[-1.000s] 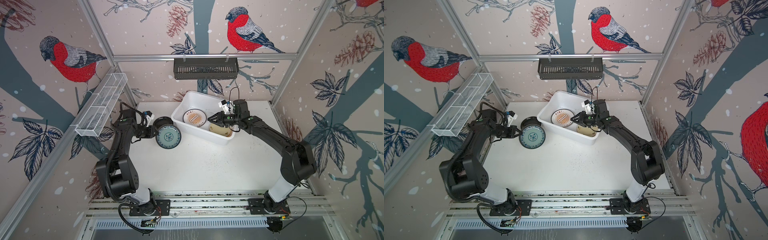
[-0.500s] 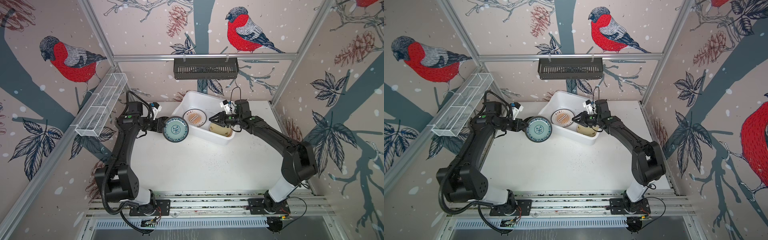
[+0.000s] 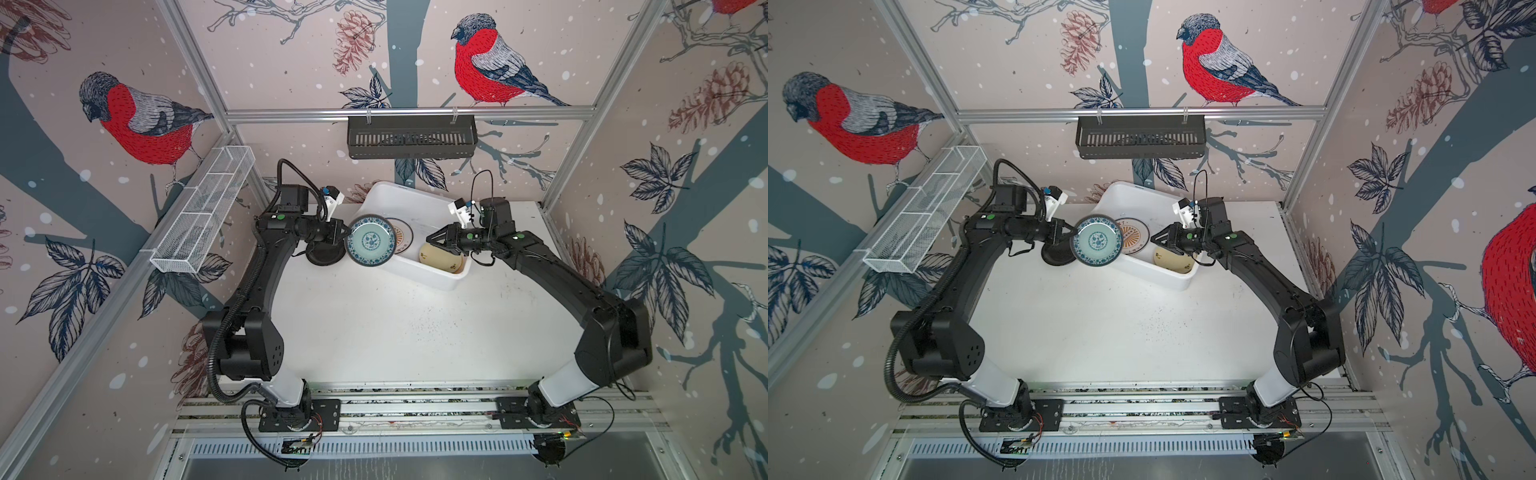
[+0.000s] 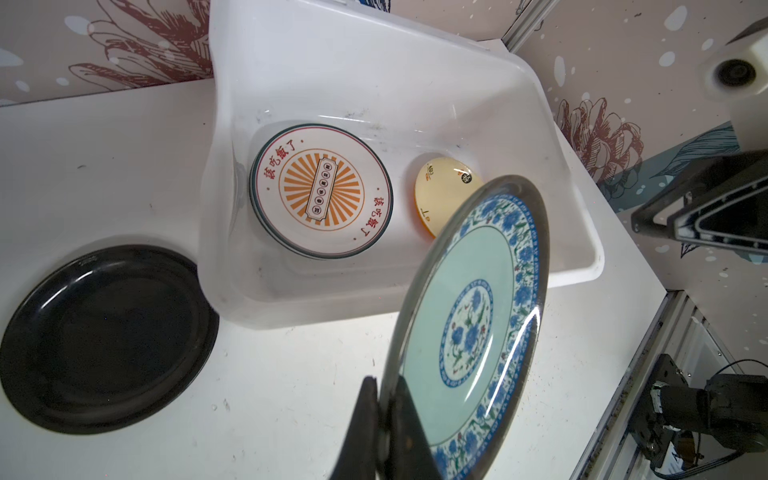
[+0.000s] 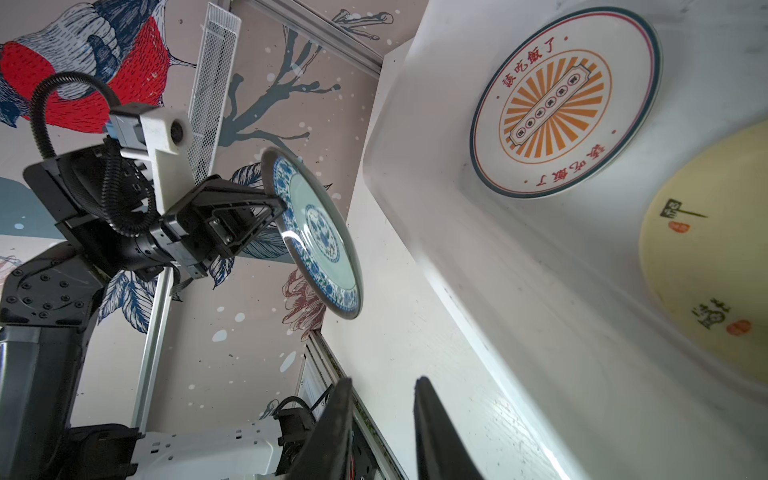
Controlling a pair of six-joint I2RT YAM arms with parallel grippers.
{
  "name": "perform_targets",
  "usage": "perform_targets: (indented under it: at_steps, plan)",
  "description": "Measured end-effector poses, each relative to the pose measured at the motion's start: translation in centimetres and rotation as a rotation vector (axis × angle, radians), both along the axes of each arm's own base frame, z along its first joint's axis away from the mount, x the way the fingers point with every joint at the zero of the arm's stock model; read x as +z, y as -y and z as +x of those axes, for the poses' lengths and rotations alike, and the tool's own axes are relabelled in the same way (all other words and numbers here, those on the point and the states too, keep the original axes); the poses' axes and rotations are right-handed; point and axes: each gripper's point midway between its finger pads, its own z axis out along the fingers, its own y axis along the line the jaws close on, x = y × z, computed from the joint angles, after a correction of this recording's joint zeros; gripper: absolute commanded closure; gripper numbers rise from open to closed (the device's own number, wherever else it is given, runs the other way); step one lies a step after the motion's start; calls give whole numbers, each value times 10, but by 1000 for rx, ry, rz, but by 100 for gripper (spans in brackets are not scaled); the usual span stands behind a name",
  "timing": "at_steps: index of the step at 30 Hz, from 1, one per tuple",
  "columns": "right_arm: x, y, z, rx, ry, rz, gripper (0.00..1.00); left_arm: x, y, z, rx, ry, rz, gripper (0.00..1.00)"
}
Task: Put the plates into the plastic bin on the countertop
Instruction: 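Lower the blue-floral plate into the bin with the left gripper while the right arm withdraws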
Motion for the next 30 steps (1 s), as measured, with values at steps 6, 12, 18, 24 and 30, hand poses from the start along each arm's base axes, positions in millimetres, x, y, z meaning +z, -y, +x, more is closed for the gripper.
perform_targets:
  at_steps: [6, 12, 18, 24, 30]
  plan:
    - [6, 19, -21, -44, 8, -32, 72, 5, 37, 24, -76, 28, -21, 100]
    - [14, 37, -39, -99, 22, -56, 71, 5, 74, 45, -143, 47, -42, 100]
    - [21, 56, -59, -167, 19, -75, 71, -11, 108, 59, -191, 28, -59, 100]
    - [26, 73, -78, -241, 6, -78, 71, -33, 139, 63, -232, 1, -76, 100]
    - [29, 87, -91, -311, -8, -75, 70, -52, 167, 75, -242, -9, -92, 100]
